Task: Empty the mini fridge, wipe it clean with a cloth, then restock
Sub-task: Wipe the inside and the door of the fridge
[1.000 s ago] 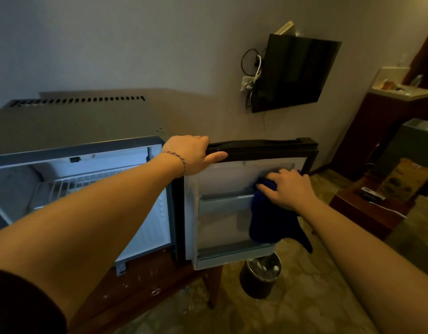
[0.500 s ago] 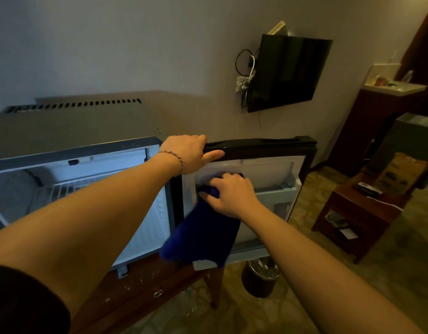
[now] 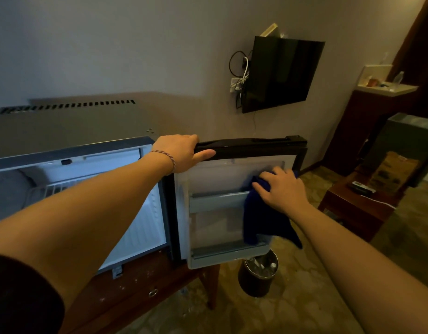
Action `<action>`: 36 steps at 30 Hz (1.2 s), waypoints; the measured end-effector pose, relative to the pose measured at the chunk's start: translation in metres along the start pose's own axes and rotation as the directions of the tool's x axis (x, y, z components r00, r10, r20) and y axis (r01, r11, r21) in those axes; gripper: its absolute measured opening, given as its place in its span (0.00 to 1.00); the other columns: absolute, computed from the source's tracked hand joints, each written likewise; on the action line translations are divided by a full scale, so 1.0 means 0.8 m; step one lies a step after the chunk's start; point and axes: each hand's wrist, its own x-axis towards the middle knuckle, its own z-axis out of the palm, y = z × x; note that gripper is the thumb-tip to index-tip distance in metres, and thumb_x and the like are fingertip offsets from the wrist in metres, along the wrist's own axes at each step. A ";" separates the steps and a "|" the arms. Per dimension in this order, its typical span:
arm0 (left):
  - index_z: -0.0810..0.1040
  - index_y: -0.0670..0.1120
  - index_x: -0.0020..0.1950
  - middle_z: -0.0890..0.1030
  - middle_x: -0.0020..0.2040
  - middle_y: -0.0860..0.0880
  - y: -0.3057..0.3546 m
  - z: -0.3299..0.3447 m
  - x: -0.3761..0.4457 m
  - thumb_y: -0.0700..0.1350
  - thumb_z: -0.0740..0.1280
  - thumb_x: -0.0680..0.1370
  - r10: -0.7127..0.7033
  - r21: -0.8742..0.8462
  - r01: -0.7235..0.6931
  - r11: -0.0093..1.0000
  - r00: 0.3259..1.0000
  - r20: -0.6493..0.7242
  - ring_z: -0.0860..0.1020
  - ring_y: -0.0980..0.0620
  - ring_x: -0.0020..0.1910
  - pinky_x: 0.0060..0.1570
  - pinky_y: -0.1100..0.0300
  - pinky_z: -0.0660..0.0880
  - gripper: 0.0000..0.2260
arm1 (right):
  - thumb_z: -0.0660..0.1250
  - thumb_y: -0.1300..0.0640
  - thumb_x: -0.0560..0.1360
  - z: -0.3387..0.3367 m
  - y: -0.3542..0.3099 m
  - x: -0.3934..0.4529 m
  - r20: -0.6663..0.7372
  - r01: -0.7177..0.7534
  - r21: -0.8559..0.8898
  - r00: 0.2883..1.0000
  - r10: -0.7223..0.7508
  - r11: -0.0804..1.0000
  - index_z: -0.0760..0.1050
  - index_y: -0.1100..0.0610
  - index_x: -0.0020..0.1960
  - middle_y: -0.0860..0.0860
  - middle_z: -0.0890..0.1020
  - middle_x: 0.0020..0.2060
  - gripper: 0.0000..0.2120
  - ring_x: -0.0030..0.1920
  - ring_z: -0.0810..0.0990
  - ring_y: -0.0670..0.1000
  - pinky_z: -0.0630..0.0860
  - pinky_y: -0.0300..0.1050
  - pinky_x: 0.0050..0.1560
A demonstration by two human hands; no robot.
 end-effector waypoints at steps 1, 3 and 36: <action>0.70 0.50 0.49 0.75 0.37 0.51 0.001 -0.001 0.000 0.73 0.48 0.75 0.000 -0.005 0.000 1.000 1.000 0.004 0.74 0.53 0.34 0.31 0.60 0.68 0.28 | 0.57 0.36 0.80 0.000 -0.005 0.001 0.008 -0.012 -0.004 1.000 0.012 1.000 0.74 0.44 0.66 0.53 0.75 0.62 0.21 0.63 0.73 0.60 0.75 0.59 0.60; 0.70 0.49 0.49 0.75 0.37 0.51 0.002 0.000 0.000 0.72 0.49 0.76 -0.001 -0.013 0.001 1.000 1.000 0.012 0.74 0.53 0.34 0.31 0.60 0.68 0.27 | 0.56 0.36 0.80 -0.001 -0.010 0.003 0.022 -0.011 -0.014 1.000 0.011 1.000 0.74 0.44 0.65 0.53 0.76 0.61 0.20 0.62 0.73 0.60 0.74 0.61 0.60; 0.70 0.51 0.48 0.76 0.37 0.51 -0.003 -0.005 -0.004 0.72 0.50 0.76 0.033 -0.043 -0.032 0.999 0.999 0.028 0.75 0.52 0.34 0.32 0.60 0.69 0.26 | 0.60 0.39 0.79 0.004 -0.038 -0.018 -0.119 -0.026 0.137 0.992 0.043 0.990 0.77 0.45 0.65 0.51 0.77 0.60 0.18 0.61 0.73 0.58 0.71 0.55 0.57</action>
